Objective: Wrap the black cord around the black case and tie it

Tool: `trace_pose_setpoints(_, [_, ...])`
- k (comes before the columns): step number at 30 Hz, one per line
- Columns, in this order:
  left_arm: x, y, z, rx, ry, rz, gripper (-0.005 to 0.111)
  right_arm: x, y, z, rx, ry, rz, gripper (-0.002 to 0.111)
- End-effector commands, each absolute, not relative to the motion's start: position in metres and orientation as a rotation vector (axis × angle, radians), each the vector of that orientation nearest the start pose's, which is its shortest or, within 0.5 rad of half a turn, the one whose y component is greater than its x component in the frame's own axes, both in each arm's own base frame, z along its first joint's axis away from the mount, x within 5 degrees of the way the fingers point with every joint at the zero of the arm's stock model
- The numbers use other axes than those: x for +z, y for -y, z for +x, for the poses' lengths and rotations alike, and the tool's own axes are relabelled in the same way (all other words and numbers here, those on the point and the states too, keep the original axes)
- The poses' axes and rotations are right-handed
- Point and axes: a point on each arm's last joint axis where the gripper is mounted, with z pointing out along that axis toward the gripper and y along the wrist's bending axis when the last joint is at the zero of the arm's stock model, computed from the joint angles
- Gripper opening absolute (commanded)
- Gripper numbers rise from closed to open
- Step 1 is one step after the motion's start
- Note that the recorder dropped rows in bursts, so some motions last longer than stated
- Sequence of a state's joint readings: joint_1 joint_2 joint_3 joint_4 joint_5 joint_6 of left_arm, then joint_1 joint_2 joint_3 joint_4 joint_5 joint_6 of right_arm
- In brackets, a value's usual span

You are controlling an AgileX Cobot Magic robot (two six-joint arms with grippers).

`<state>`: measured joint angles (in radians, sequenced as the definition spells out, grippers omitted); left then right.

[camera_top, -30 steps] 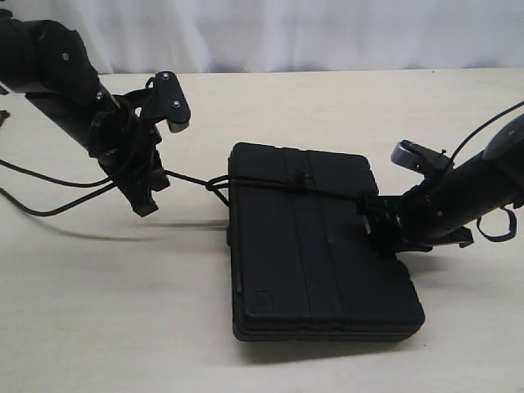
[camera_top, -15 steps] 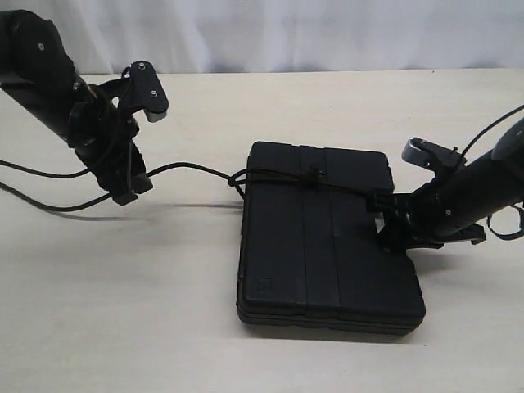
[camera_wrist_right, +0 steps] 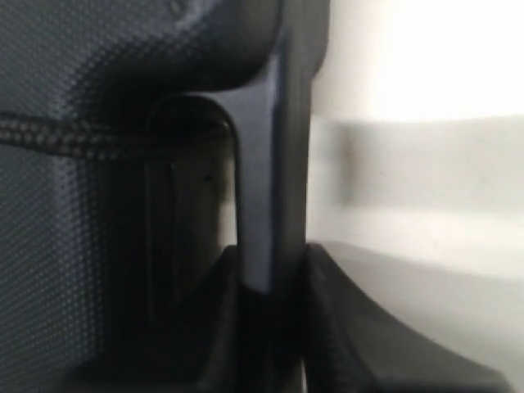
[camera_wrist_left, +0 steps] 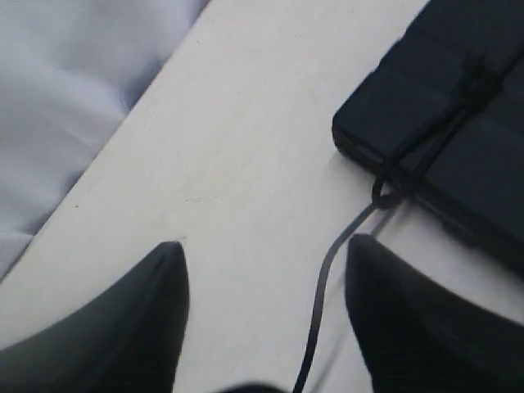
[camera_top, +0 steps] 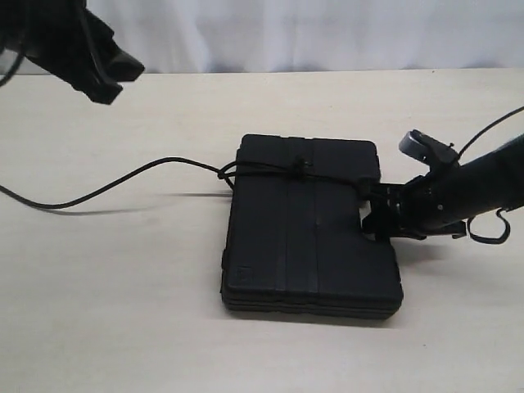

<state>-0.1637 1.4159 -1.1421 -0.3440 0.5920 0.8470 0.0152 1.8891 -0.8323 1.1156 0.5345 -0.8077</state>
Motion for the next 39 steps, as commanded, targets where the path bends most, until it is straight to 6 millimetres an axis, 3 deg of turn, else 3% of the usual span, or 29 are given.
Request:
trace_pose_setpoints(1, [0.351, 0.065, 0.281, -0.082, -2.092, 0.761, 0.041, 0.127, -0.062, 0.327, 0.896, -2.646, 0.136, 0.013])
trace_pose_setpoints(5, [0.362, 0.064, 0.259, -0.135, -2.126, 0.757, 0.021, 0.140, -0.073, 0.340, 0.906, -2.597, 0.069, 0.032])
trace_pose_setpoints(9, [0.371, 0.063, 0.236, -0.208, -2.201, 0.710, 0.000, 0.153, -0.079, 0.348, 0.922, -2.581, -0.073, 0.064])
trace_pose_setpoints(12, [0.380, 0.058, 0.217, -0.244, -2.252, 0.599, 0.000, 0.156, -0.068, 0.352, 0.780, -2.665, -0.169, 0.072])
trace_pose_setpoints(15, [0.384, 0.049, 0.197, -0.207, -2.349, 0.498, 0.000, 0.163, -0.046, 0.360, 0.501, -2.822, -0.144, 0.069])
trace_pose_setpoints(17, [0.385, 0.042, 0.185, -0.158, -2.414, 0.423, 0.000, 0.173, -0.031, 0.364, 0.287, -2.919, -0.125, 0.061])
trace_pose_setpoints(19, [0.383, 0.035, 0.173, -0.106, -2.442, 0.359, 0.000, 0.188, -0.021, 0.366, 0.139, -2.999, -0.110, 0.045])
trace_pose_setpoints(22, [0.370, 0.029, 0.158, -0.061, -2.451, 0.350, 0.000, 0.210, -0.018, 0.357, 0.080, -3.091, -0.134, 0.009])
trace_pose_setpoints(24, [0.358, 0.025, 0.148, -0.027, -2.428, 0.351, 0.000, 0.227, -0.019, 0.346, 0.104, -3.074, -0.126, 0.004])
trace_pose_setpoints(28, [0.337, 0.025, 0.138, -0.059, -2.210, 0.307, 0.000, 0.266, -0.018, 0.312, 0.106, -2.919, -0.103, 0.004])
trace_pose_setpoints(32, [0.322, 0.028, 0.128, -0.224, -1.905, 0.152, 0.000, 0.307, -0.018, 0.264, 0.128, -2.646, -0.080, 0.004])
trace_pose_setpoints(34, [0.311, 0.024, 0.123, -0.221, -1.754, 0.090, 0.000, 0.322, -0.019, 0.235, 0.146, -2.481, -0.113, 0.004])
trace_pose_setpoints(39, [0.286, 0.015, 0.123, -0.166, -1.518, 0.002, 0.000, 0.332, -0.019, 0.183, 0.158, -2.085, -0.123, 0.004])
